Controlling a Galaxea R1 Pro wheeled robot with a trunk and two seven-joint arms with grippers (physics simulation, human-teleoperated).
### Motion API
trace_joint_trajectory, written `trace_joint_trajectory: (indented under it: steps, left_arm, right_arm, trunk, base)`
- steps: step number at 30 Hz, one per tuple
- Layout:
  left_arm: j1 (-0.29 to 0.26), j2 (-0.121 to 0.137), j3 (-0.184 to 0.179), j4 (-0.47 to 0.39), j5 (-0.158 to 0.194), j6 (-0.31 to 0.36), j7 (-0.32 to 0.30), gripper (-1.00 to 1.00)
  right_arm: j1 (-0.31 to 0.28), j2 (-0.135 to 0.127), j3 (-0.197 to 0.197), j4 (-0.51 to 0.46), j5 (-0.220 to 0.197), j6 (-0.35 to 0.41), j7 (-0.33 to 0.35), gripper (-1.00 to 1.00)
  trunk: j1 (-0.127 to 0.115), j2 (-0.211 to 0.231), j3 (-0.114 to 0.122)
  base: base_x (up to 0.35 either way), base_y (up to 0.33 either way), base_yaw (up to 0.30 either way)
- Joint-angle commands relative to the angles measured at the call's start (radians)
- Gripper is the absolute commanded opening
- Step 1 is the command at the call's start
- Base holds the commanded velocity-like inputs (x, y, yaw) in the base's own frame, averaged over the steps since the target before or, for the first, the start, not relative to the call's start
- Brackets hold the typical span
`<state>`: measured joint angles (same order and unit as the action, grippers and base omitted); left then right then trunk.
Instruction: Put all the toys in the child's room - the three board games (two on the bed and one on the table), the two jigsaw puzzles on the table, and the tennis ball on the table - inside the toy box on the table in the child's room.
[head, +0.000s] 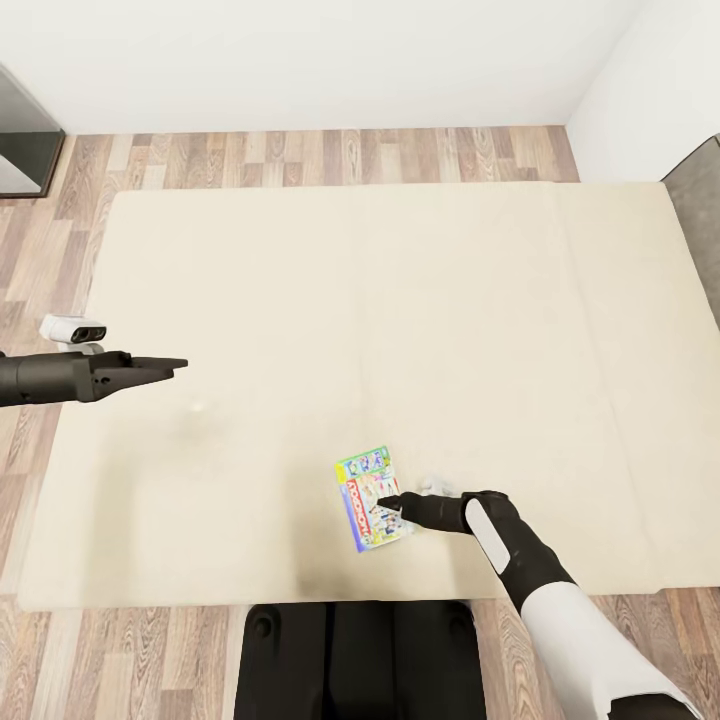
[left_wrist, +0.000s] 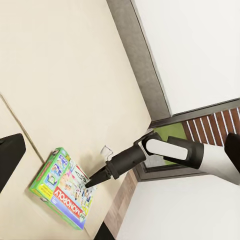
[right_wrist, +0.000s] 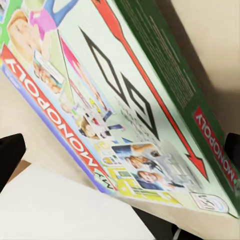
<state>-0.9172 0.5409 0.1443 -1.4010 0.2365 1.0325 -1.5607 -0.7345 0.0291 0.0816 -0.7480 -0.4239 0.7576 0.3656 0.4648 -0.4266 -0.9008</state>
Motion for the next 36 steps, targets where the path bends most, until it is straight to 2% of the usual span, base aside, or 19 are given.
trace_joint_trajectory:
  steps: [1, 14, 18, 29, 36]
  left_arm:
    - [0.000, 0.000, -0.001, 0.000, 0.000, 0.011, -0.004, 1.00]
    - [0.000, 0.000, 0.000, 0.000, 0.000, 0.011, -0.004, 1.00]
    - [0.000, 0.001, 0.000, 0.000, 0.000, 0.011, -0.005, 1.00]
    - [0.000, 0.000, 0.000, 0.000, 0.000, 0.011, -0.005, 1.00]
    - [0.000, 0.001, 0.000, 0.000, 0.001, 0.011, -0.007, 1.00]
  right_arm:
    - [0.000, 0.000, 0.000, -0.001, 0.001, 0.004, 0.004, 1.00]
    - [0.000, 0.001, 0.000, -0.001, 0.002, 0.001, 0.013, 1.00]
    - [0.000, 0.003, 0.001, -0.001, 0.003, 0.000, 0.043, 1.00]
    - [0.000, 0.033, 0.001, -0.001, 0.003, 0.005, 0.062, 1.00]
    - [0.000, 0.038, 0.001, -0.001, 0.001, 0.005, 0.075, 1.00]
  trunk:
    - [0.001, -0.001, -0.001]
    - [0.001, -0.001, -0.001]
    - [0.001, -0.001, -0.001]
    - [0.001, -0.001, -0.001]
    - [0.001, -0.001, -0.001]
  base:
    - [0.000, 0.000, 0.000]
    - [0.000, 0.000, 0.000]
    - [0.000, 0.000, 0.000]
    - [0.000, 0.000, 0.000]
    - [0.000, 0.000, 0.000]
